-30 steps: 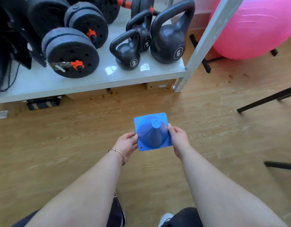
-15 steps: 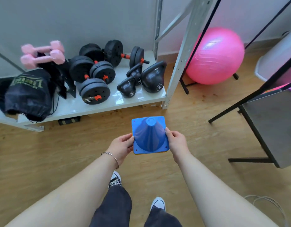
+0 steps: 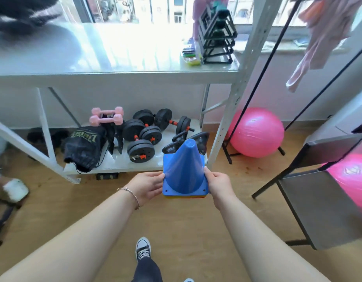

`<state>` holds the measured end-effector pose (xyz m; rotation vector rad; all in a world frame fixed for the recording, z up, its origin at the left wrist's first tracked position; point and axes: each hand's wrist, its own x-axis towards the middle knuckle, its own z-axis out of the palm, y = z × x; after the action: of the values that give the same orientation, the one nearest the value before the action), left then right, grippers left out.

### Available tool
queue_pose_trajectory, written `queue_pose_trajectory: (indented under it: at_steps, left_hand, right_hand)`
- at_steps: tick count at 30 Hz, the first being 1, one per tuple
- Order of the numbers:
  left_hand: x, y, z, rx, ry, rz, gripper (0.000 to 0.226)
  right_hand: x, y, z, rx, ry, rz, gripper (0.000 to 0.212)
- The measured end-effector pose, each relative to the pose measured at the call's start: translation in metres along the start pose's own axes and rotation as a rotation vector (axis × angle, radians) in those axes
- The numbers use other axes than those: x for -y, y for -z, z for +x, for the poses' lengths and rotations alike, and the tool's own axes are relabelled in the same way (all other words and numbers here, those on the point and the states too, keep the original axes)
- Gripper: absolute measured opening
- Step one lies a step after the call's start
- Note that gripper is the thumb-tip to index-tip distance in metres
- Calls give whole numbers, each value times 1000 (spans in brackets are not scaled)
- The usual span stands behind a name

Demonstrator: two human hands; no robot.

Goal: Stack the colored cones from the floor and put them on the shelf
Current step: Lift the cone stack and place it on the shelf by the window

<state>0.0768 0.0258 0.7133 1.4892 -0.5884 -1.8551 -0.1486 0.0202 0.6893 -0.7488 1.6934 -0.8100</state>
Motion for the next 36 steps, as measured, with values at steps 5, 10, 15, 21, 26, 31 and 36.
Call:
queue_pose_trajectory:
  at_steps: [5,10,15,21,26,31,36]
  left_hand:
    - [-42,12,-38,19,-37,21,28]
    - [-93,23,-56,-5,-80,37,25]
    - [-152,30,-60,12,-110,32,26]
    - [-226,51,-54,10,-177,10,12]
    - [-278,82,-38,57,-189,25,14]
    - [-317,106,-19,51,-199,46,12]
    - [-349,120,8,9,-227,96,7]
  right_hand:
    - [48,-1,-24,83,-16,72,42]
    - [106,-15,-32,130,-41,177,34]
    - [165,-36,-30,135,-7,212,33]
    - [237,-73,-25,175,91,251,24]
    - [283,-112,-14,185,130,260,24]
    - [310,-145,6,143,127,244,29]
    - [330,-170,26,143,163,259,29]
